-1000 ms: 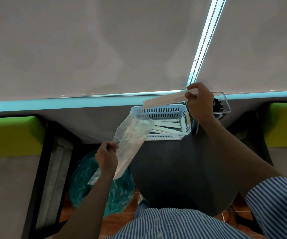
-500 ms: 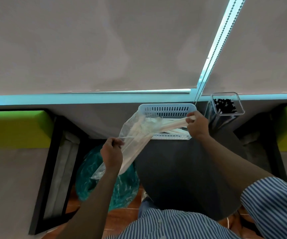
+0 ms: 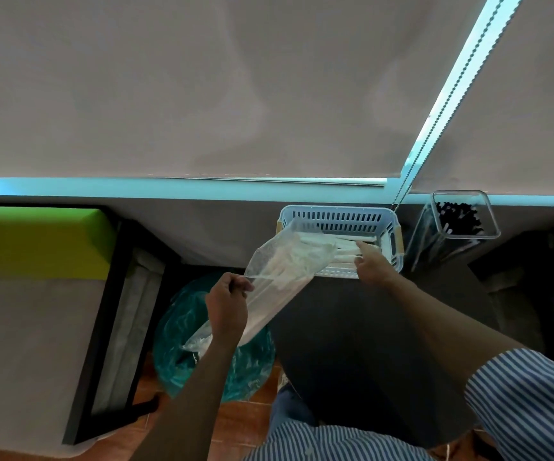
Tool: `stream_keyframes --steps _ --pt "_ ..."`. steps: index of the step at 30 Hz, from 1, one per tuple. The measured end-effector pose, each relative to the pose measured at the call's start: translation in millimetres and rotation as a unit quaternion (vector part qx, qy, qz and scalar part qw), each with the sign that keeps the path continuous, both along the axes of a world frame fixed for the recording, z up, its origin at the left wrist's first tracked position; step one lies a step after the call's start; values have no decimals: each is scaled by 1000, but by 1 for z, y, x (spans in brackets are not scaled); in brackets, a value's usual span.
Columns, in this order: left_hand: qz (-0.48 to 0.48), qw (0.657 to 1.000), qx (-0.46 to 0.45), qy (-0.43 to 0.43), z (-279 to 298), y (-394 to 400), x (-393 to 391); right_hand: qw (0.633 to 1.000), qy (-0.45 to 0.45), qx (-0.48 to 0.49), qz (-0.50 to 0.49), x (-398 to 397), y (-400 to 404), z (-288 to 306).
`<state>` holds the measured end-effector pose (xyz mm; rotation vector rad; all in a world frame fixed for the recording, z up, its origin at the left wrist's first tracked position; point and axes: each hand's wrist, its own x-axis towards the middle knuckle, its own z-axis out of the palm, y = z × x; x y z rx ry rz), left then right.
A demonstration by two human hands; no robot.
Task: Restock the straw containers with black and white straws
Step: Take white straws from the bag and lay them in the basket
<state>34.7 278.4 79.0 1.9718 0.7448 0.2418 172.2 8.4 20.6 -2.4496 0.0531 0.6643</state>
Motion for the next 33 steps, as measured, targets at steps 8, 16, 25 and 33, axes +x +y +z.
stream_keyframes --steps 8,16,25,33 --pt "-31 999 -17 -7 3 -9 1 981 -154 110 -49 -2 3 33" --pt "-36 985 -169 -23 20 -38 22 891 83 424 -137 -42 8 87" --pt "-149 955 -248 -61 47 -66 45 813 107 565 -93 -68 9 98" --pt "-297 936 -189 0 52 -80 44 802 34 582 -130 -67 5 124"
